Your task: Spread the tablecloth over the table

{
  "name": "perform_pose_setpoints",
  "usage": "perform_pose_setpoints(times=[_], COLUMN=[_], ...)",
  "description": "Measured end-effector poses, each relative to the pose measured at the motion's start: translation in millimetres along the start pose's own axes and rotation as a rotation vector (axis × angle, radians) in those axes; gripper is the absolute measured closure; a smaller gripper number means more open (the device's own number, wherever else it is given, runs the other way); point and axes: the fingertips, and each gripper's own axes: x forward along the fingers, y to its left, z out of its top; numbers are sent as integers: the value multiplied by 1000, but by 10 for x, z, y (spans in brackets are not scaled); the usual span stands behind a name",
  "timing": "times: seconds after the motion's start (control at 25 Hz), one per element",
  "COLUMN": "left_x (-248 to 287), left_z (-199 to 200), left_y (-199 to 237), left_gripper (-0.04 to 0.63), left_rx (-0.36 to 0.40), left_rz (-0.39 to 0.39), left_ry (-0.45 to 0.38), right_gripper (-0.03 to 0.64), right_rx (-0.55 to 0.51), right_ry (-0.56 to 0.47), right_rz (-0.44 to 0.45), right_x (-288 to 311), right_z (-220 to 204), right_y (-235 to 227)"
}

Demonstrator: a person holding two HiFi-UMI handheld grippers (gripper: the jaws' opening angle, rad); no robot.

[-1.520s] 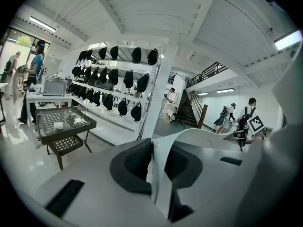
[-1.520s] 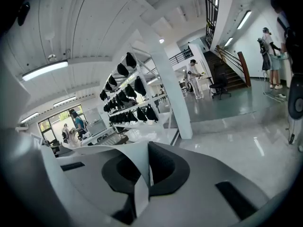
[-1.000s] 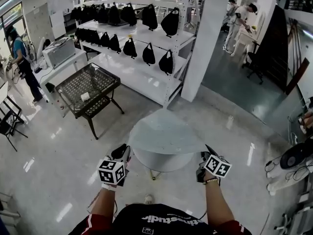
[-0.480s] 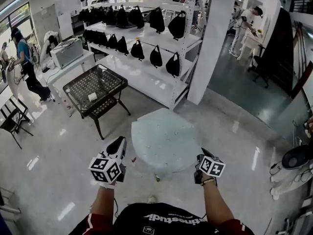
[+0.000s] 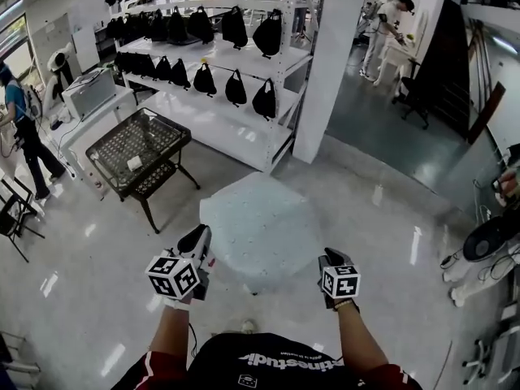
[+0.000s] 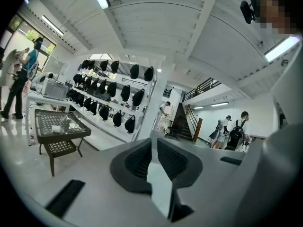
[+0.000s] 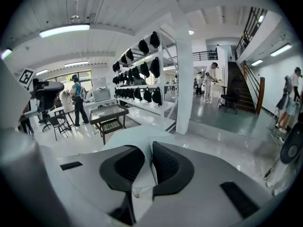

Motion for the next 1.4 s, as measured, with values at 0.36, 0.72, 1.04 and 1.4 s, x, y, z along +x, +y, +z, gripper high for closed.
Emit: perform_pose_setpoints(times=[0.36, 0.72, 1.04, 1.4], left_x=[421, 537, 438, 388], left_z=[-216, -197, 27, 364], left_y=[-683, -1011, -782, -401], left_gripper=[545, 545, 545, 545], left_rx=[14, 16, 38, 62], left_rz=[-142, -180, -126, -84], left_ry=[51, 47, 17, -22], right_gripper=[541, 541, 541, 541], right_rx=[48, 141, 112, 114], right_ry=[-82, -159, -193, -315], right_rz=[-112, -122, -69, 30], right_x=[-759, -1064, -869, -690], right_z=[-141, -27, 313, 1098], right_y=[-667, -916, -707, -243])
